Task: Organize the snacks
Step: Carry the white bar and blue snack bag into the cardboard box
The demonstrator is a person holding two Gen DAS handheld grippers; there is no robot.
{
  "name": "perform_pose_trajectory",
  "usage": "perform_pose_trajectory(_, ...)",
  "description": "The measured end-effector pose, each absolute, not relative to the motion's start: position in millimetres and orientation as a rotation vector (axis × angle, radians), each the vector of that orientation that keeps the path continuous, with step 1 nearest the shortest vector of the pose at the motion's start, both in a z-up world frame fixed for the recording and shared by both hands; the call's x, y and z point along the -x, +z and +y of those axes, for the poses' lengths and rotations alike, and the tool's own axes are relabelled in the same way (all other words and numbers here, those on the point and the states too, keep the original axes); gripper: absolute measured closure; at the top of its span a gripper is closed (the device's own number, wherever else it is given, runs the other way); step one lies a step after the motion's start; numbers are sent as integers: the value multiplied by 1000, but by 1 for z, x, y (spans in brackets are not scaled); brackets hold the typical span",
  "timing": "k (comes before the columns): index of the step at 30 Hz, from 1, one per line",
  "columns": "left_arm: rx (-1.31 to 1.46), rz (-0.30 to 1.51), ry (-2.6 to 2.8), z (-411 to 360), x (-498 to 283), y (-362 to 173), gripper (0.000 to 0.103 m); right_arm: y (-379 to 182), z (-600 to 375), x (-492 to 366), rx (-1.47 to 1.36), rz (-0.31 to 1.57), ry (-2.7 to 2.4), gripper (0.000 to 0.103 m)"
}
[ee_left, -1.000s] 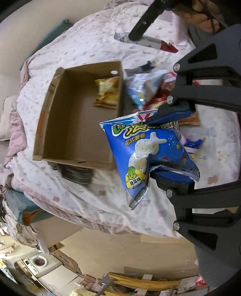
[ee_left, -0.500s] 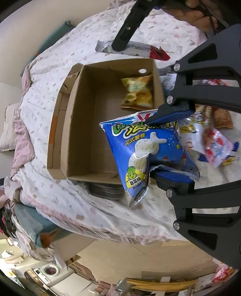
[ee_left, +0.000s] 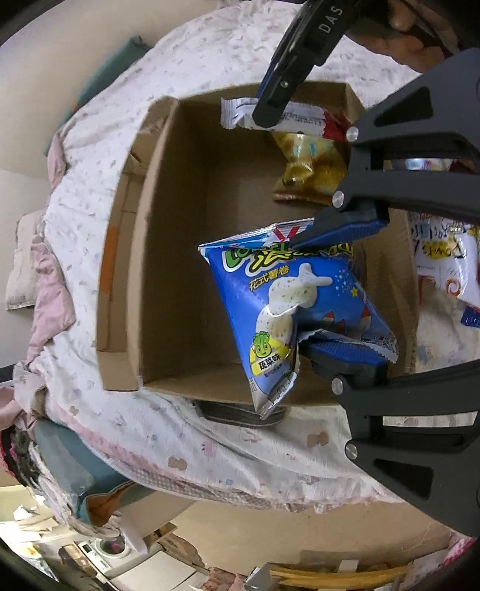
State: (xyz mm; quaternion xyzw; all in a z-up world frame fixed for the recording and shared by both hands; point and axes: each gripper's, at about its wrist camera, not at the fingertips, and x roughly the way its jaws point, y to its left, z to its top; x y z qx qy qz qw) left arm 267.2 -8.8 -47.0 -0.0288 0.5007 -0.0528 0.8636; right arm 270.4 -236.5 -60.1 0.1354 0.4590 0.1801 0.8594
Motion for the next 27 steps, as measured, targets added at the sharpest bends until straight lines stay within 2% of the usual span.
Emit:
perform_pose_trajectory(7, 120, 1067, -119, -1, -273, -52, 60, -72, -232, -274, -232, 1014, 359, 71)
perform_pose_trajectory(27, 33, 1041, -134, -13, -267, -51, 58, -75, -224, -270, -210, 1048, 372, 71)
